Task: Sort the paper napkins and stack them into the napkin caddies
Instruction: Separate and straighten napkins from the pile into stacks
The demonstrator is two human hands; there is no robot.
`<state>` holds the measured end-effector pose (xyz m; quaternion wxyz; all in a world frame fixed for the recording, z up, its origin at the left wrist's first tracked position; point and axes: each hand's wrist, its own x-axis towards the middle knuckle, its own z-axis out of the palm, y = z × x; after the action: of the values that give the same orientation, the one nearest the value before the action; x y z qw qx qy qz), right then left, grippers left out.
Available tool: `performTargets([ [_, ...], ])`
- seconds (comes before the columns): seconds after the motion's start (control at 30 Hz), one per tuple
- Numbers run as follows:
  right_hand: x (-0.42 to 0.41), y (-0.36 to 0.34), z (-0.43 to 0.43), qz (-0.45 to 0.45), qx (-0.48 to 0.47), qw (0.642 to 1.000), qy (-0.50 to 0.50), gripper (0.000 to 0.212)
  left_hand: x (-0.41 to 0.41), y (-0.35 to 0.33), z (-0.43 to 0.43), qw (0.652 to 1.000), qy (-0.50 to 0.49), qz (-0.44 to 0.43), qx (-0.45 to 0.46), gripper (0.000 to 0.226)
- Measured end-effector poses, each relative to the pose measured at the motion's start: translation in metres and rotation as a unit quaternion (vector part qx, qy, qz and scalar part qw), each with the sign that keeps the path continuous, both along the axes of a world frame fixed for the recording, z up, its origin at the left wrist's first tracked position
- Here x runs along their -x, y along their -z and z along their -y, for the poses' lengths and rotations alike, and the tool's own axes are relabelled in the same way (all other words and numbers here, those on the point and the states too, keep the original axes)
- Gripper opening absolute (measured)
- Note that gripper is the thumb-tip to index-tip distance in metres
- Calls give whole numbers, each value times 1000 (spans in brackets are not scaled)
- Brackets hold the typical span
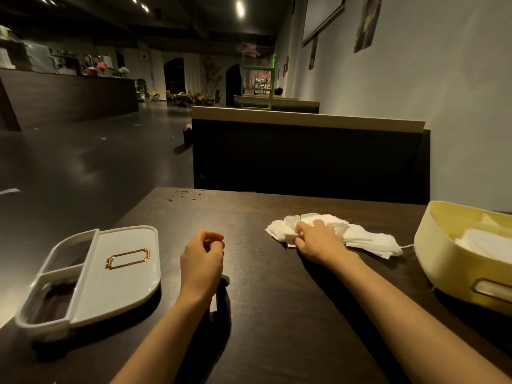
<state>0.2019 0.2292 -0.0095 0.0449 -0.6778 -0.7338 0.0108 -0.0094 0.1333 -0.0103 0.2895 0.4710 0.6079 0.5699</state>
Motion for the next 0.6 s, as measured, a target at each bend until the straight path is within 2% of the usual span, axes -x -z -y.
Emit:
performTargets([
  [0.13,-3,6,-3,4,-43,999,0,22,-3,0,1,1000,13,-10,3,15],
  [0.33,-10,10,-3,-73,-139,988,9,17,-4,0,2,999,31,-16,4,17],
  [0.47,-14,-6,14,-216,-177,960,-31,14,-9,0,3,998,64,-8,24,14],
  [0.53,-14,-19,29,-325,-151,932,-47,13,-13,-2,4,995,95,6,38,13],
  [0.57,-13,-26,38,-409,-118,903,-55,11,-16,-3,5,993,109,22,45,12],
  [0.6,-12,-34,48,-511,-75,854,-58,9,-19,-5,6,991,117,44,53,11],
])
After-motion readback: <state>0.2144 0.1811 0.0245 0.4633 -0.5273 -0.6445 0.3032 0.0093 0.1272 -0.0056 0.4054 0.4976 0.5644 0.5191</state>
